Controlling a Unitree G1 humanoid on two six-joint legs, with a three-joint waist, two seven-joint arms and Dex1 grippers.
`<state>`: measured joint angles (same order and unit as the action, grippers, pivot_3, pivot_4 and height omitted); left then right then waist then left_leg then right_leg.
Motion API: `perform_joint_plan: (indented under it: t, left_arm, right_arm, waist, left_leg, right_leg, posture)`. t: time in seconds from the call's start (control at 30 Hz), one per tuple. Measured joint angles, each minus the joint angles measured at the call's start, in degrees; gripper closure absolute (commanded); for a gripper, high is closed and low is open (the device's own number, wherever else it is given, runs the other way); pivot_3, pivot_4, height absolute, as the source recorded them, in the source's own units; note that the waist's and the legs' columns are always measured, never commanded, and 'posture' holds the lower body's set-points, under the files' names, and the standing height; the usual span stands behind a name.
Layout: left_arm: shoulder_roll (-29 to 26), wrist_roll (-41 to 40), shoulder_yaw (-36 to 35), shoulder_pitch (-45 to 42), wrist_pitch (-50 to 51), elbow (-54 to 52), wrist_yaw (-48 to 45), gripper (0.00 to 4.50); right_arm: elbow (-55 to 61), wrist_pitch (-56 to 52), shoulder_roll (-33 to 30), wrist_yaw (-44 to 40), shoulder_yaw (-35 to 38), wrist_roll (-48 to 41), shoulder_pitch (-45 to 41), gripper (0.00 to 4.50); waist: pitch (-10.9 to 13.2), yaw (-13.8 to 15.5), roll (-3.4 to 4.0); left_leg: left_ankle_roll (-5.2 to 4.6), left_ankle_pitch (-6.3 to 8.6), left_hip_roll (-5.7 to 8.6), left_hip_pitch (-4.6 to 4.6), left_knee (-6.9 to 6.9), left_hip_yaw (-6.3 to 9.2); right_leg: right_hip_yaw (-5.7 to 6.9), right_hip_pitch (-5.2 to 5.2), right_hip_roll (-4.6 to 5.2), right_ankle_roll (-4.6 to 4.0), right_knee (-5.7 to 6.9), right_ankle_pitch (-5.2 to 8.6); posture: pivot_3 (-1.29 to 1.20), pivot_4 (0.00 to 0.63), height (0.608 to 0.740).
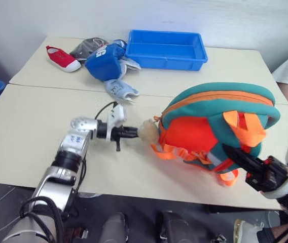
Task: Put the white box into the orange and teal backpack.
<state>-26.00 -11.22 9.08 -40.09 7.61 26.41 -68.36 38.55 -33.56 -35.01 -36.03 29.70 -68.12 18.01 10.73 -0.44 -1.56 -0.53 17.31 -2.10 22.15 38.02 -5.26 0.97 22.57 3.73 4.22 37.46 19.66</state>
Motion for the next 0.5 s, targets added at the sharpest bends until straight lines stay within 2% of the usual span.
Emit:
perform_joint_plan:
  t: [0.1,0.13,0.23,0.37,0.47,0.5]
  left_arm:
    - [-3.5,-1.7,-0.5,4.0,2.8,-7.4,-1.2,3.66]
    - [-4.3,-2.3,-1.2,5.0,3.9,-8.6,-1.3,3.36]
    - [-8.2,-3.6,-2.9,7.7,6.6,-10.5,-2.3,2.42]
    - [-13.6,-5.8,-7.3,11.1,7.6,-13.5,-4.0,1.22]
    - [-17.6,-8.0,-10.7,17.2,7.7,-16.9,-6.0,0.32]
    - [-18.7,-8.9,-11.5,19.3,7.8,-17.5,-7.0,0.28]
  right_arm:
    - [-0.3,3.8,0.2,-1.6,-4.9,8.8,-2.7,4.5]
    - [-0.5,5.1,0.2,-2.3,-6.1,11.3,-3.1,3.8]
    - [-2.3,9.5,0.1,-4.6,-8.8,18.7,-3.3,2.82]
    - [-4.3,18.3,-1.6,-11.3,-9.4,29.4,2.0,1.44]
    - [-5.7,26.2,0.6,-14.7,-6.3,33.8,8.1,0.44]
    - [-6.6,28.3,0.8,-16.2,-4.9,34.6,10.8,0.09]
  waist:
    - [0.0,-0.3,0.07]
    - [0.0,-0.2,0.09]
    - [0.0,-0.1,0.08]
    - [0.0,0.3,0.09]
    - [0.0,0.3,0.09]
    - [-0.1,0.3,0.11]
  left_leg:
    - [0.02,-0.01,-0.01,-0.08,-0.02,0.0]
    - [0.03,-0.02,-0.01,-0.09,-0.02,0.01]
    - [0.04,-0.02,-0.01,-0.08,-0.02,0.02]
    - [0.04,-0.01,-0.01,-0.05,-0.05,0.02]
    - [0.07,0.01,0.0,-0.06,-0.08,0.0]
    - [0.07,0.01,0.0,-0.09,-0.09,0.01]
  right_leg:
    - [0.0,-0.01,-0.01,-0.02,0.07,0.01]
    - [0.01,0.0,-0.01,-0.04,0.1,0.02]
    - [0.03,0.0,-0.01,-0.05,0.1,0.03]
    - [0.06,0.0,0.0,-0.06,-0.01,0.03]
    - [0.05,-0.02,0.05,-0.06,-0.04,0.03]
    - [0.05,-0.08,0.08,-0.06,-0.05,0.04]
  posture:
    - [0.0,0.15,0.74]
    - [0.0,0.15,0.74]
    - [0.0,0.15,0.74]
    - [0.0,0.15,0.74]
    - [0.0,0.15,0.74]
    - [0.0,0.15,0.74]
